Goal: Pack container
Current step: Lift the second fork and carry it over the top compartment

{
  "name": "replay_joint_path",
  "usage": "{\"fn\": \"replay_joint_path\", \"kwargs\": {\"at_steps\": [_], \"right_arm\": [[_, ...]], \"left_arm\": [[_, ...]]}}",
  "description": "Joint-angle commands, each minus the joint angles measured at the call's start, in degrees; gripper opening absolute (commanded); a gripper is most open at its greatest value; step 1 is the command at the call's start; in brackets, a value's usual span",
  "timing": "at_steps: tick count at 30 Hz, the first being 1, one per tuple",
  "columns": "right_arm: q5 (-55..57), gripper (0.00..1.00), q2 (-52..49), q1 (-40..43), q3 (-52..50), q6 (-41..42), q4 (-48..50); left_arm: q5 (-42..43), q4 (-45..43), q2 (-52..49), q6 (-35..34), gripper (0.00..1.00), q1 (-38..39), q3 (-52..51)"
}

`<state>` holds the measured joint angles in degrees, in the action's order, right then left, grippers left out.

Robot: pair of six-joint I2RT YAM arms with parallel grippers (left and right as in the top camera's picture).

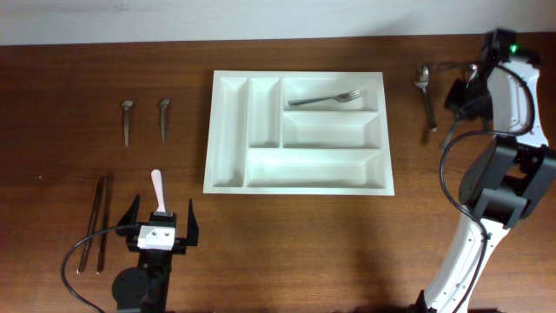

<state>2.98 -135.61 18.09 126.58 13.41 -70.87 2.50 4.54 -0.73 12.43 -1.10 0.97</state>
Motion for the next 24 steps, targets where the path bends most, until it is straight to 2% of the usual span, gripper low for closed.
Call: {"fn": "replay_joint_path", "kwargs": {"at_steps": [1,6,12,18,24], "right_arm": [[-3.45,0.04,0.13,-1.14,9.29,8.22,-2.27],[-15.58,0.04,0.15,-2.58,17.51,18.08,-2.71],[-24.92,0.04,0.13,-6.49,19.34,41.79,-1.86],[-24.13,0.04,0.13,-12.52,18.97,63.08,-1.68],[-13.27,0.04,0.13,-19.98,18.91,75.17,-1.40]], "left_arm": [[-0.42,0.02,0.44,-0.13,0.99,-0.17,-0.46],[-0.42,0.02,0.44,-0.13,0.99,-0.17,-0.46],[-0.39,0.02,0.44,-0.13,0.99,-0.17,-0.46],[-0.39,0.00,0.44,-0.13,0.99,-0.17,-0.46],[-0.42,0.00,0.44,-0.13,0.99,-0.17,-0.46]]}}
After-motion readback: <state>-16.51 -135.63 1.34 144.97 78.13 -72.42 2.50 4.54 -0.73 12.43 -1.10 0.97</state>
